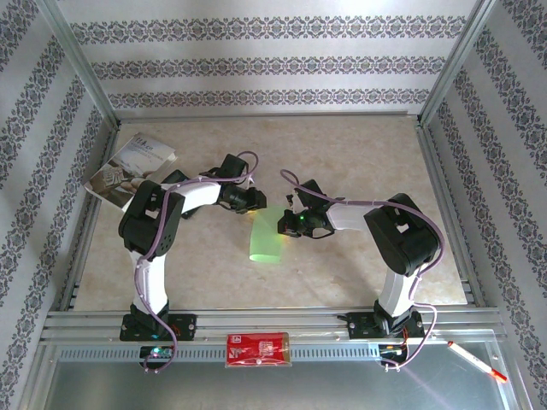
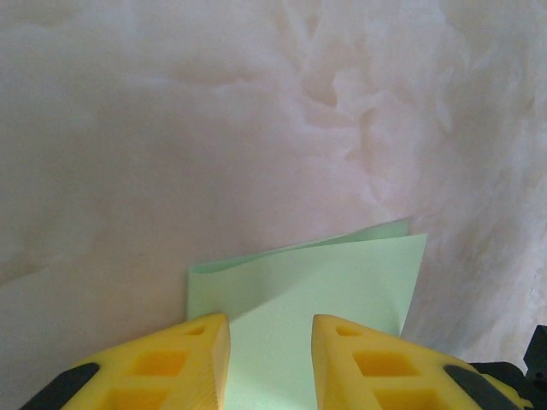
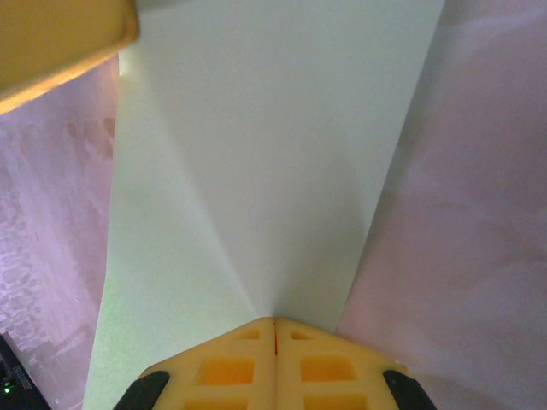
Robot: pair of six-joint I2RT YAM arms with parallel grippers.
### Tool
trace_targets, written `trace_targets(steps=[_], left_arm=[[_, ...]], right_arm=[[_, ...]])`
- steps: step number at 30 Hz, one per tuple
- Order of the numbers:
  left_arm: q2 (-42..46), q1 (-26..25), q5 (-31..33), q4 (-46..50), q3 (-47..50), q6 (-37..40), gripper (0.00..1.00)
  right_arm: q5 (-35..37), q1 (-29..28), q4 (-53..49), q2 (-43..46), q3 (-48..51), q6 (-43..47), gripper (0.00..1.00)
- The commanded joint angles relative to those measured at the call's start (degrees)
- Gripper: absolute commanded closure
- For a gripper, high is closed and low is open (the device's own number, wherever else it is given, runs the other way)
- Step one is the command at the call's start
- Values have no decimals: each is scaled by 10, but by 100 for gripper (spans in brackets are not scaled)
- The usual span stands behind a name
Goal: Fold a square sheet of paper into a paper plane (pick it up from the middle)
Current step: First fold the square sheet of paper in half at the center of the table.
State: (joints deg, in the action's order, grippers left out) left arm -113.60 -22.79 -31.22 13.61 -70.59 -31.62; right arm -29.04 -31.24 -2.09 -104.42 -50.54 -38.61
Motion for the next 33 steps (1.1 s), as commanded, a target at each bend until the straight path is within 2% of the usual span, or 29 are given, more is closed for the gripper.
trace_targets(steps=[1,5,9,18,22,27,30,33], left_arm=[[50,0,6,-1,19,-6,66],[90,-44,-7,16,53,-15,64],[109,-67,-25,16,102,-36,68],[103,-45,15,55,162,-4,71],[143,-44,20,61,171,-1,71],[207,-75,-10,54,186,-22,67],[202,-92,-31,36,194,-35,67],[176,-93,-15,55,188,-20,68]], right_arm=[[88,5,-98,-45,34,18,100],[88,6,-98,-46,33,19,100],[87,7,-98,-49,33,20,100],[89,8,-97,-48,36,24,100],[91,11,-97,-44,40,24,100],[91,13,-98,-43,42,25,100],[92,13,-96,-45,40,25,100],[90,13,-94,-47,39,25,100]])
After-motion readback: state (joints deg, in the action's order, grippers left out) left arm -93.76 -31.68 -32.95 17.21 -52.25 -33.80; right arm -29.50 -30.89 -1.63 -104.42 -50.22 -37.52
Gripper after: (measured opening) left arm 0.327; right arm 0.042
